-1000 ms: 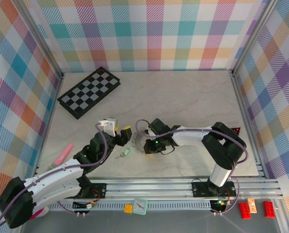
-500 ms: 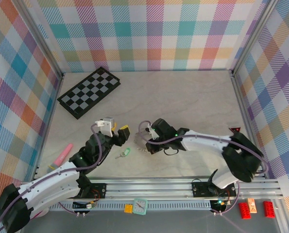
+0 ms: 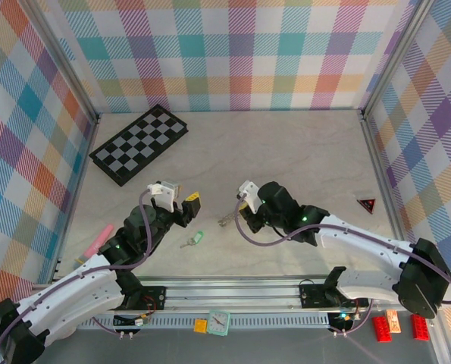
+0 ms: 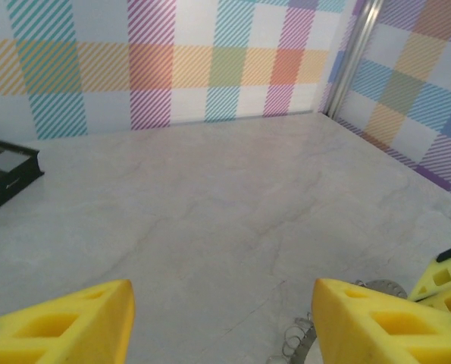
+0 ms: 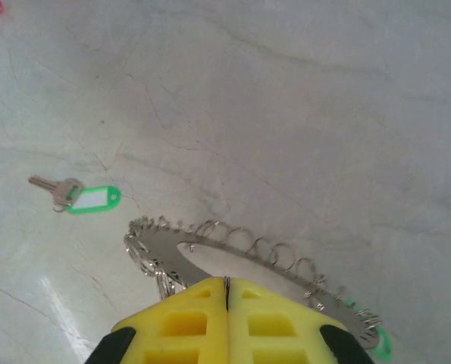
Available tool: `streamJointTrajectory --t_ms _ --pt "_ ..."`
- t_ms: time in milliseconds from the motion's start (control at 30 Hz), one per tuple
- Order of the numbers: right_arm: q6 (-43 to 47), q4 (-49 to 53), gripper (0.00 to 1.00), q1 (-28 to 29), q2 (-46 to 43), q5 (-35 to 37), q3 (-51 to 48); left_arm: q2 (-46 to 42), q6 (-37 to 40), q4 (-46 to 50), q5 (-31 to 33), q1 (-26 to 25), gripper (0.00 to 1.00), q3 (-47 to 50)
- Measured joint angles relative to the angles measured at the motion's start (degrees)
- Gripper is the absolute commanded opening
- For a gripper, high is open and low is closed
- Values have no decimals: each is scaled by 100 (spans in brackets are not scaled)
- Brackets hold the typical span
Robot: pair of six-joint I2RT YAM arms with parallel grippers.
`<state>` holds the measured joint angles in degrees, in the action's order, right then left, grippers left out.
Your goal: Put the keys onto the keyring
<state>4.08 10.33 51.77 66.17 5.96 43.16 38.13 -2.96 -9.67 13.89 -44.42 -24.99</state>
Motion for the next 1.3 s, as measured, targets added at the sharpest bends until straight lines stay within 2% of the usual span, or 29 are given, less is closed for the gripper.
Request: streamJointTrajectory --t_ms 200,433,633,1000,1300 --pt "914 -4 0 -9 -219 -411 33 0 697 273 -498 0 56 -361" --pt "1805 -52 0 -33 -538 -1631 35 24 1176 584 -1283 0 37 -549" --pt "2260 -28 0 -37 -581 -2253 35 173 1320 723 -2083 0 36 -446" --pt "2682 188 0 -42 -562 -2673 35 1311 1751 901 -3464 -7 27 -444" --pt "2686 273 0 -42 -402 -2726 35 1639 2098 282 -4194 -9 24 -254"
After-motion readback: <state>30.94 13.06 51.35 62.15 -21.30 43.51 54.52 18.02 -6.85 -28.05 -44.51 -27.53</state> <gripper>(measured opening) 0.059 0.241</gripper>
